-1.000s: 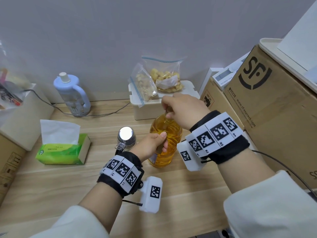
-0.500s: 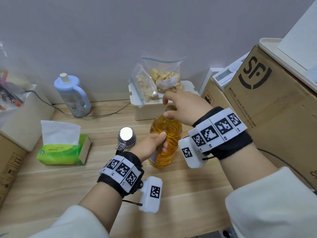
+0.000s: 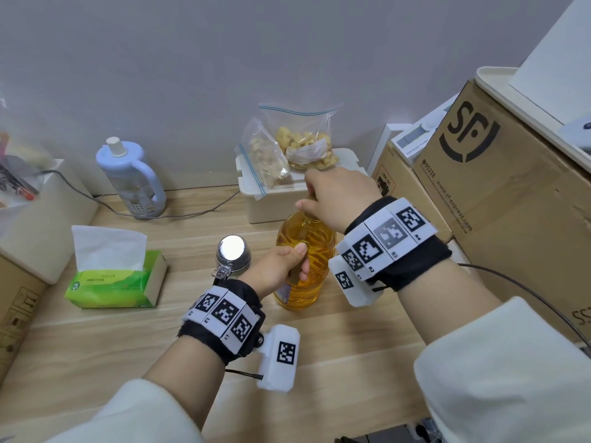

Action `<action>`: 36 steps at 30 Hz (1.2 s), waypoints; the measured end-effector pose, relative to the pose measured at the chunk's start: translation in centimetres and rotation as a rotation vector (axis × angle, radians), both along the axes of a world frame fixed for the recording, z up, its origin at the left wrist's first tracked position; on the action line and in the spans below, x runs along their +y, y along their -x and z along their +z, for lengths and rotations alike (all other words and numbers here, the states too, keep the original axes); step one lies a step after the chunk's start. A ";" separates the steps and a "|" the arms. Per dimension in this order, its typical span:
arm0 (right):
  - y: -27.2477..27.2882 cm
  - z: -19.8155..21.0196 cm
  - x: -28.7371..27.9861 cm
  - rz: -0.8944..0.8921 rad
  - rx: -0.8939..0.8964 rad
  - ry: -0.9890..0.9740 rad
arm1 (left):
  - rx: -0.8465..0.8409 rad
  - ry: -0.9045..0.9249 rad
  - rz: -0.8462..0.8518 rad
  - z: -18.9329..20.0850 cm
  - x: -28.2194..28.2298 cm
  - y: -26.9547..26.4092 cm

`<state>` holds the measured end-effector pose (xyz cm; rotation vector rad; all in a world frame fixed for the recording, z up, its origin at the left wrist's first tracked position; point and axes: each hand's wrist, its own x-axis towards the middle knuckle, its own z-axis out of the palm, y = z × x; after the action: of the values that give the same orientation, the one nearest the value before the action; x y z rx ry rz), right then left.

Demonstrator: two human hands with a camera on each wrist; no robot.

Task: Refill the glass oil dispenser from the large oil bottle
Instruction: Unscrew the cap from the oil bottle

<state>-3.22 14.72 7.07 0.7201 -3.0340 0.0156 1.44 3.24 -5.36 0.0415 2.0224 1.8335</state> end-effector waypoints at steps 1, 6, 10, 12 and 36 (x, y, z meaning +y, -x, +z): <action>0.1 0.0 0.0 0.027 -0.024 0.006 | 0.001 -0.001 -0.002 0.0 0.0 0.0; 0.3 0.8 0.4 0.140 -0.108 0.032 | 0.000 -0.015 0.006 0.1 0.0 0.0; 0.8 1.6 1.9 0.065 -0.153 0.198 | 0.001 -0.019 0.005 0.1 0.0 0.0; 1.4 0.4 3.3 -0.045 -0.167 0.376 | 0.006 -0.008 0.010 0.0 0.0 -0.1; -1.8 -22.6 11.7 -1.101 -0.794 0.840 | 0.017 0.032 0.091 0.2 0.5 -0.7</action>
<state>-1.39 26.42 -15.57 -1.2242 -2.9930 1.6806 2.11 3.73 -5.20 -0.0454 2.0972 1.8603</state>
